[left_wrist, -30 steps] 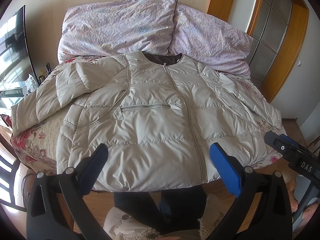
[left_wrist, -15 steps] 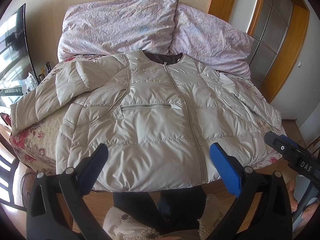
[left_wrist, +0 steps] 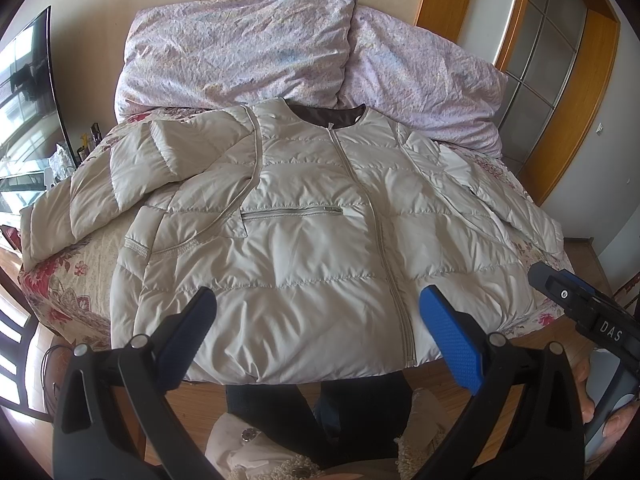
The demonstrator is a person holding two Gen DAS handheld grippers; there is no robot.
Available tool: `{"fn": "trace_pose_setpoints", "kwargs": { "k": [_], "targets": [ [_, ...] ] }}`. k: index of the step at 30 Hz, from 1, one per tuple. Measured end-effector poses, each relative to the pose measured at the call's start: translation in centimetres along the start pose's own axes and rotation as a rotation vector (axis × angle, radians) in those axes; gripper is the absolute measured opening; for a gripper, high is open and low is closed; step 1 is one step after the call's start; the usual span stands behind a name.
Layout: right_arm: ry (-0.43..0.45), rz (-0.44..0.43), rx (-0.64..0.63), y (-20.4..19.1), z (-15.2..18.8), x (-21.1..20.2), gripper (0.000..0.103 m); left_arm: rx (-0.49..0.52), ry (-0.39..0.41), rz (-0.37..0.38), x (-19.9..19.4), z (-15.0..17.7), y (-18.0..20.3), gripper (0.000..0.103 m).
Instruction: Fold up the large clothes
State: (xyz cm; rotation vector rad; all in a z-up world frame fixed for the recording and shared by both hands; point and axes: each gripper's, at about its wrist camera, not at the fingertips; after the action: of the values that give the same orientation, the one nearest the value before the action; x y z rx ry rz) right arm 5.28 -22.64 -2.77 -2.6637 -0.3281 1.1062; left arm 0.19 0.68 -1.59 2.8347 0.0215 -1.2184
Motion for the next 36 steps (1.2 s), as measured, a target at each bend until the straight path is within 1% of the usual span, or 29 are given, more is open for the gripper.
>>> {"fn": "trace_pose_setpoints", "kwargs": {
  "k": [8, 10, 11, 13, 17, 20, 24, 25, 27, 28, 30, 31, 33, 36],
  "targets": [
    [0.007, 0.001, 0.005, 0.4, -0.3, 0.2, 0.102, -0.003, 0.002, -0.003, 0.5, 0.3, -0.1, 0.101],
    [0.016, -0.011, 0.034, 1.1, -0.7, 0.4, 0.102, -0.004, 0.002, -0.008, 0.8, 0.5, -0.2, 0.101],
    [0.024, -0.019, 0.056, 1.6, -1.0, 0.4, 0.102, -0.005, 0.002, -0.011, 0.8, -0.3, -0.1, 0.101],
    [0.044, -0.034, 0.102, 2.9, -1.8, 1.0, 0.102, -0.003, 0.002, -0.019, 0.9, -0.6, -0.2, 0.101],
    [0.089, -0.08, 0.225, 6.8, -3.7, 2.6, 0.102, -0.008, -0.001, -0.057, 1.6, -1.6, -0.6, 0.101],
    [0.1, -0.036, 0.342, 10.8, -5.5, 4.2, 0.102, -0.025, -0.018, -0.056, 2.7, -2.4, -1.7, 0.101],
    [0.105, 0.016, 0.546, 17.7, -7.8, 6.0, 0.102, -0.071, -0.054, -0.02, 4.7, -3.4, -3.8, 0.101],
    [0.115, 0.031, 0.595, 19.4, -8.2, 6.3, 0.095, -0.083, -0.063, -0.009, 5.2, -3.5, -4.2, 0.101],
    [0.139, 0.077, 0.71, 23.3, -8.9, 6.7, 0.087, -0.106, -0.078, 0.017, 6.1, -3.7, -5.1, 0.101],
    [0.148, 0.094, 0.763, 25.0, -9.0, 6.9, 0.078, -0.117, -0.082, 0.032, 6.6, -3.8, -5.5, 0.101],
    [0.164, 0.121, 0.906, 28.7, -8.7, 7.1, 0.071, -0.145, -0.091, 0.076, 7.5, -3.9, -6.4, 0.101],
    [0.172, 0.118, 0.966, 30.5, -8.4, 7.2, 0.066, -0.159, -0.096, 0.095, 7.9, -3.9, -6.8, 0.101],
    [0.187, 0.122, 1.059, 33.0, -7.6, 7.4, 0.063, -0.181, -0.105, 0.121, 8.8, -4.1, -7.4, 0.101],
    [0.202, 0.145, 1.122, 35.4, -7.0, 7.8, 0.061, -0.206, -0.109, 0.156, 10.1, -4.4, -8.0, 0.101]
  ]
}}
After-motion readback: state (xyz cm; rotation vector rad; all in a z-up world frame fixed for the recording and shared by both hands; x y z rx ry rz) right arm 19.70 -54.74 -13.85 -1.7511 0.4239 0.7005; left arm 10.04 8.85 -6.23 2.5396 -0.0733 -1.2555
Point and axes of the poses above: each gripper's, at about its wrist camera, not at the fingertips, and x roughly the way its jaws point, y to its right, z to its underside, and after that the axes turned 8 degrees about x, right-handed
